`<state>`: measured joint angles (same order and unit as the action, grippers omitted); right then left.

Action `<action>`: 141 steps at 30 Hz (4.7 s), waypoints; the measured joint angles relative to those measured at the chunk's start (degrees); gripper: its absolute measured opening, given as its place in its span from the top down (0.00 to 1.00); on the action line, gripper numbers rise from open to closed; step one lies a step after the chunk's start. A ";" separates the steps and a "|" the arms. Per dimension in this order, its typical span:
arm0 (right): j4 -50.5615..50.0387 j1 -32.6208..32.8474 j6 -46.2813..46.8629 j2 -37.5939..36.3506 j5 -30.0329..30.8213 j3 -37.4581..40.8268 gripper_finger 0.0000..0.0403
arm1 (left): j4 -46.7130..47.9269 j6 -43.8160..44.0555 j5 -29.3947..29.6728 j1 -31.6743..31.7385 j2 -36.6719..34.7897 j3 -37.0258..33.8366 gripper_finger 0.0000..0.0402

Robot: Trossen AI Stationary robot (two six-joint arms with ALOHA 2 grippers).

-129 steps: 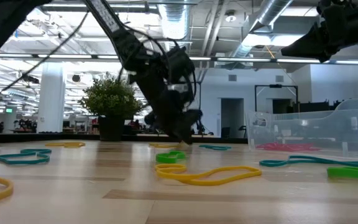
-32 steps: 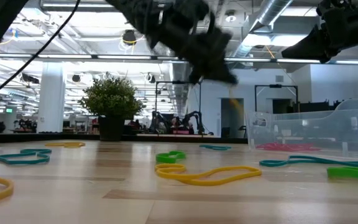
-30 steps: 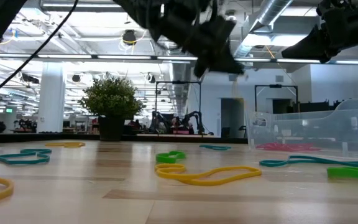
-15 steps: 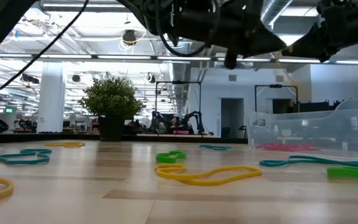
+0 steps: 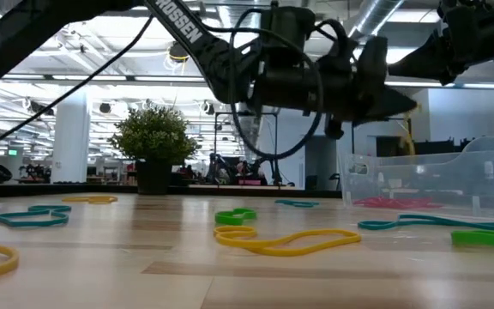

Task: Pick and place items into bin
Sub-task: Put the yellow rubber band into the transparent bin

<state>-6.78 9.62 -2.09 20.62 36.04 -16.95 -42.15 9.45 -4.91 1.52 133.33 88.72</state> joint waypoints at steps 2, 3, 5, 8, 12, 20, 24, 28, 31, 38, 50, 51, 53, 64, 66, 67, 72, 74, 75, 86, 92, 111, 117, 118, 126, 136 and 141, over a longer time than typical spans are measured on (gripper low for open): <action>0.00 -0.01 -0.02 -0.02 0.01 0.00 0.82 | -0.04 1.11 -1.01 0.30 0.00 0.38 1.00; 0.00 -0.01 -0.02 0.00 0.01 0.00 0.82 | 0.36 1.75 -1.55 0.35 0.00 0.42 1.00; 0.02 -0.01 -0.04 -0.02 0.01 0.00 0.82 | 1.02 2.25 -2.31 0.43 0.05 0.42 1.00; 0.00 -0.01 -0.04 -0.02 0.00 0.00 0.82 | 0.51 2.25 -2.37 0.05 0.05 0.44 1.00; 0.00 -0.01 -0.04 -0.02 0.01 0.00 0.82 | 5.75 2.25 -2.05 -0.62 0.03 0.48 1.00; -0.01 -0.01 -0.04 0.00 0.00 0.00 0.82 | 7.58 1.09 -1.58 -0.77 0.05 0.46 0.92; -0.03 -0.01 -0.04 0.00 -0.01 0.00 0.82 | 7.68 1.05 -2.30 -0.81 0.05 0.46 0.87; -0.03 -0.01 -0.04 0.00 -0.01 0.00 0.82 | 7.87 0.90 -2.31 -0.81 0.05 0.46 0.82; -0.05 -0.01 -0.04 0.00 -0.01 0.00 0.82 | 8.23 0.80 -2.12 -0.65 0.05 0.46 0.79; -0.92 0.00 -0.04 -0.01 -0.01 0.00 0.82 | 15.70 -2.05 -5.32 1.73 -4.53 0.46 0.80; -2.29 0.01 0.06 -0.01 -0.02 0.00 0.82 | 78.00 -7.36 -3.49 6.04 -23.59 0.47 0.80; -2.58 -0.01 0.13 -0.02 -0.03 0.00 0.82 | 83.57 -7.51 -1.33 5.79 -24.17 0.30 0.80; -3.43 0.01 0.11 0.00 -0.03 0.00 0.82 | 93.41 -6.50 4.63 4.99 -25.13 -0.38 0.80; -5.56 0.01 3.67 -0.01 -0.11 0.00 0.82 | 105.36 -9.00 5.17 3.91 -28.48 -15.33 0.80; -6.00 0.00 3.75 0.00 -0.12 0.00 0.82 | 104.28 -8.69 6.02 4.01 -30.77 -18.39 0.80; -6.19 0.01 3.73 -0.01 -0.11 0.00 0.82 | 102.86 -8.41 7.13 4.08 -32.24 -20.27 0.80; -6.25 -0.01 3.72 -0.01 -0.10 0.00 0.82 | 92.45 -8.37 14.55 4.51 -40.87 -32.51 0.80; -6.29 0.01 3.69 -0.01 -0.11 0.00 0.82 | 85.74 -8.35 16.82 5.20 -43.82 -37.84 0.80; -6.28 -0.01 3.69 -0.02 -0.10 0.00 0.82 | 82.60 -8.35 17.44 5.73 -44.96 -40.15 0.80; -5.71 0.01 3.05 -0.01 -0.04 0.00 0.82 | 75.47 -5.20 15.68 13.68 -47.35 -49.28 0.80; -4.06 -0.01 0.55 -0.01 -0.01 0.00 0.82 | 76.95 -6.51 15.43 15.76 -50.18 -48.25 0.80; -4.31 -0.01 0.57 -0.02 -0.13 0.00 0.82 | 71.37 -5.50 17.40 15.97 -54.13 -57.01 0.80; -4.29 -0.01 0.57 0.00 -0.10 0.00 0.82 | 70.29 -5.28 19.77 15.88 -54.00 -58.74 0.80; -4.22 -0.01 0.57 -0.02 -0.10 0.00 0.82 | 69.96 -5.78 19.75 15.88 -53.98 -58.80 0.81; -2.87 -0.01 0.56 -0.01 -0.07 0.00 0.82 | 58.93 -9.12 18.21 16.10 -53.42 -59.58 0.98; -1.76 -0.01 0.56 0.00 -0.11 0.00 0.82 | 45.36 -5.39 8.53 15.17 -53.20 -59.47 1.00; -0.27 -0.01 0.59 -0.02 -1.40 0.00 0.82 | 30.49 -5.14 3.59 13.29 -53.24 -59.42 1.00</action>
<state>-7.05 9.61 -1.50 20.60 34.64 -16.95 -11.66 4.31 -1.32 14.81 80.09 29.30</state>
